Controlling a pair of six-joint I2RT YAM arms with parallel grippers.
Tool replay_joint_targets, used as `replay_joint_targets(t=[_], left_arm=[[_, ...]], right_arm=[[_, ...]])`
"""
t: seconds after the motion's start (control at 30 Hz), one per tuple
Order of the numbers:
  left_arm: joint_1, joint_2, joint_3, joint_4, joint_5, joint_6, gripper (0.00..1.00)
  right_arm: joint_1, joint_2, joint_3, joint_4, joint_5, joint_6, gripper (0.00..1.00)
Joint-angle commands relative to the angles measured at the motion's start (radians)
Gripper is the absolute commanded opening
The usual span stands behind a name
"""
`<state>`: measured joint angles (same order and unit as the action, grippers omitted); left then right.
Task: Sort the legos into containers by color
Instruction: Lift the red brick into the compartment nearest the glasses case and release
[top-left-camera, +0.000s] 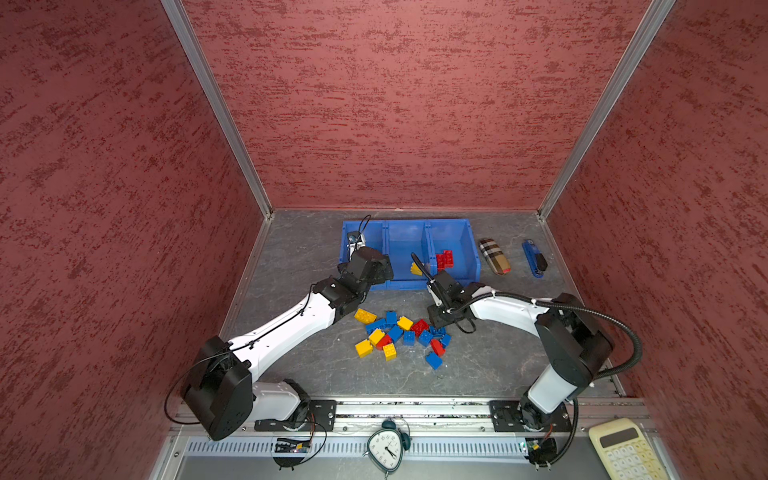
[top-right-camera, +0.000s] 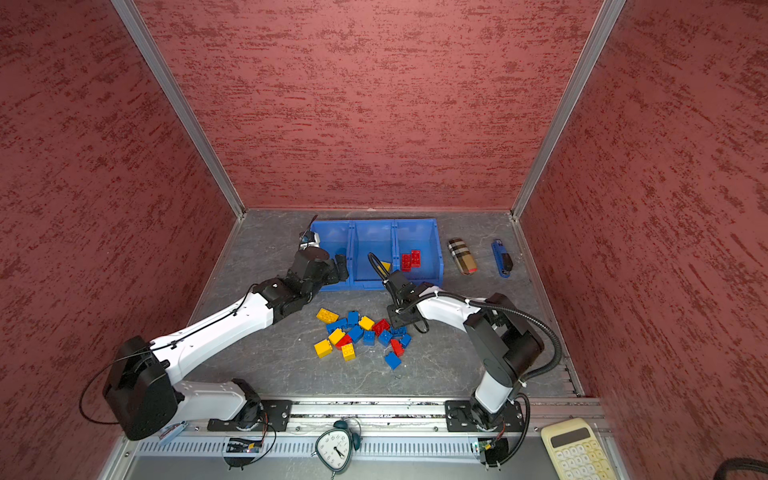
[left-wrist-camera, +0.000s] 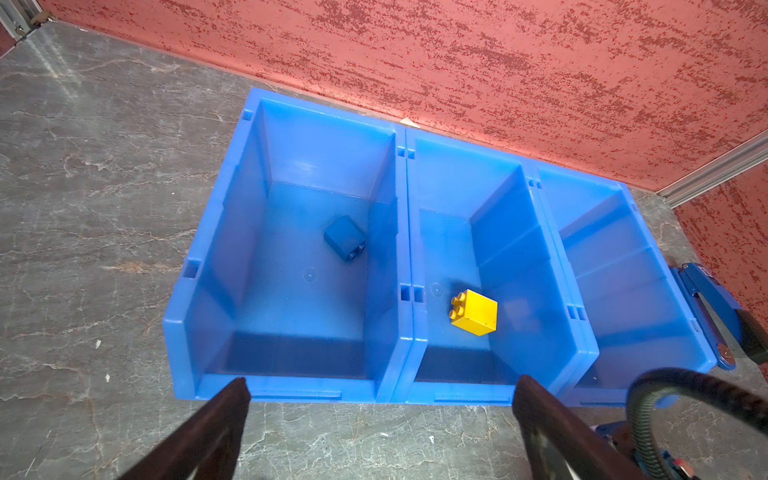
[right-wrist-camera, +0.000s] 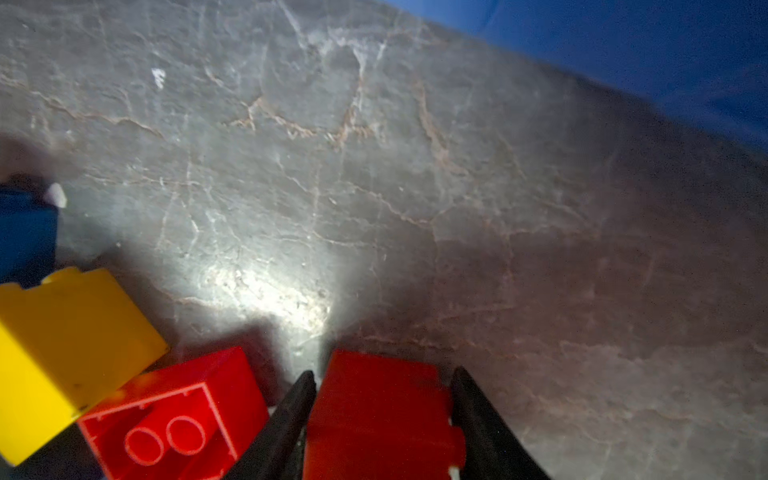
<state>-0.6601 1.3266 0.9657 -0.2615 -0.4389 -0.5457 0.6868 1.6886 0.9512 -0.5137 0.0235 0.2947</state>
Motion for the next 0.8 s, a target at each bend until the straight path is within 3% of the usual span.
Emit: replay_joint_targets(t=[0.0, 0.1, 0.23, 0.4, 0.53, 0.77], left_arm=[[0.005, 0.011, 0.016, 0.006, -0.005, -0.007, 0.99], [0.006, 0.007, 0.015, 0.004, -0.011, -0.005, 1.0], [0.006, 0.005, 0.014, 0.006, -0.014, -0.005, 0.99], [0.006, 0.006, 0.017, 0.006, -0.012, -0.007, 0.99], [0.005, 0.002, 0.025, -0.006, -0.012, -0.008, 0.99], [0.007, -0.019, 0.015, -0.022, -0.022, -0.017, 0.99]], right_arm=[[0.008, -0.007, 0.023, -0.017, 0.05, -0.003, 0.44], [0.006, -0.066, 0.033, -0.019, 0.049, -0.02, 0.33], [-0.016, -0.211, 0.033, 0.043, 0.044, -0.063, 0.32], [-0.14, -0.328, 0.038, 0.204, 0.093, -0.058, 0.31], [-0.215, -0.284, 0.078, 0.301, 0.194, -0.045, 0.32], [-0.326, -0.004, 0.267, 0.353, 0.081, -0.044, 0.32]])
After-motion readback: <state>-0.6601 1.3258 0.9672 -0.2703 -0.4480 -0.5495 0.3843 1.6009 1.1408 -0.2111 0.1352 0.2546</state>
